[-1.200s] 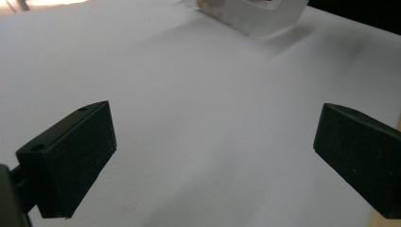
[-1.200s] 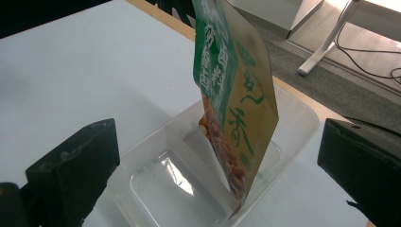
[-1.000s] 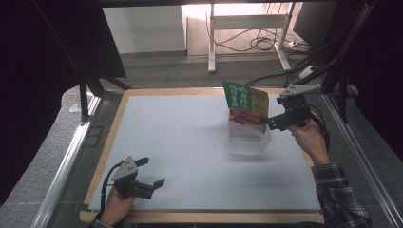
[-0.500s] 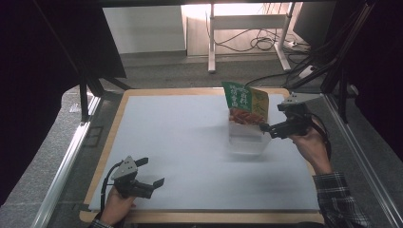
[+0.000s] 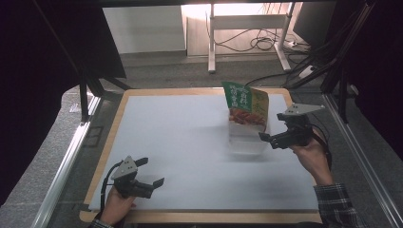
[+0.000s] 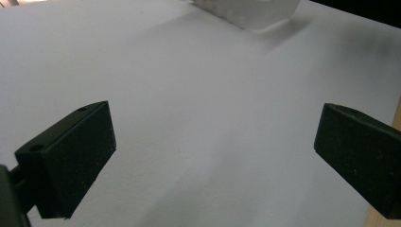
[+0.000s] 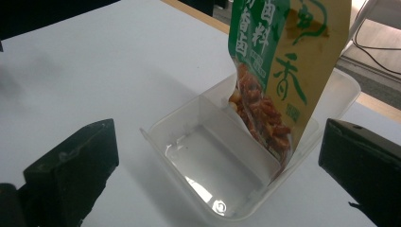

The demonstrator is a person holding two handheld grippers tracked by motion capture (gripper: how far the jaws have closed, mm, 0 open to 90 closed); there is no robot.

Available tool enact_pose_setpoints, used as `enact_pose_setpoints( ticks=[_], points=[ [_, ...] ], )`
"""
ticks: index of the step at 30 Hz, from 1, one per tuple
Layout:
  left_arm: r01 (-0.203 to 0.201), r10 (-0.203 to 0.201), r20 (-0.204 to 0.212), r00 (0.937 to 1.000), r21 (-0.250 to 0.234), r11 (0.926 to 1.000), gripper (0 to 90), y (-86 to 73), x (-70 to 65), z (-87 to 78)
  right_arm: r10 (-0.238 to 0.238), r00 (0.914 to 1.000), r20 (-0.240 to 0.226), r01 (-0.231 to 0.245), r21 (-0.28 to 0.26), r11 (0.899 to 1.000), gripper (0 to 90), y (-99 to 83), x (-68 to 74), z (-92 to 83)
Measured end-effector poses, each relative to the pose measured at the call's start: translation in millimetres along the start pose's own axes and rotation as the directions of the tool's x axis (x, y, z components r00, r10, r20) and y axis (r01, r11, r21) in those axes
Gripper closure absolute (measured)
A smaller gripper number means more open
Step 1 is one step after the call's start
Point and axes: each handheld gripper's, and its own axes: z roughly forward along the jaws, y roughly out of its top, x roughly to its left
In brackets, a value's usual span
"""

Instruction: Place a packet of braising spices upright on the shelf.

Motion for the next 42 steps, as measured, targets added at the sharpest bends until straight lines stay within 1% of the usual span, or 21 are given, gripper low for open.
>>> enact_pose_setpoints(
  ticks=[10,18,23,34,38,42],
  points=[
    [-0.007,0.006,0.0,1.0,0.013,0.9999,0.0,0.0,-0.9,1.3,0.01,0.9996,-0.025,-0.01,0.005,1.0,0.0,-11.8,14.2,-4.2],
    [-0.008,0.008,0.0,1.0,0.02,0.9998,0.1,0.3,-1.3,1.7,0.017,0.9991,-0.039,-0.017,-0.007,1.0,0.0,-21.4,25.8,-6.1],
    [-0.009,0.009,-0.001,1.0,0.023,0.9997,0.3,0.4,-1.9,2.2,0.007,0.9993,-0.037,-0.007,-0.012,1.0,0.0,-28.7,33.6,-6.4],
    [-0.014,0.014,-0.005,0.9999,0.031,0.9994,0.3,0.4,-2.8,3.1,-0.005,0.9974,-0.072,0.003,-0.031,1.0,0.0,-47.0,53.6,-4.6],
    [-0.014,0.014,-0.006,0.9999,0.031,0.9994,0.4,0.5,-2.7,3.0,0.002,0.996,-0.089,-0.006,-0.045,0.999,0.0,-54.2,58.2,-4.5],
    [-0.014,0.014,-0.006,0.9999,0.033,0.9993,0.4,0.5,-3.0,3.3,-0.003,0.9959,-0.09,-0.002,-0.05,0.999,0.0,-60.9,61.5,-4.7]
  ],
)
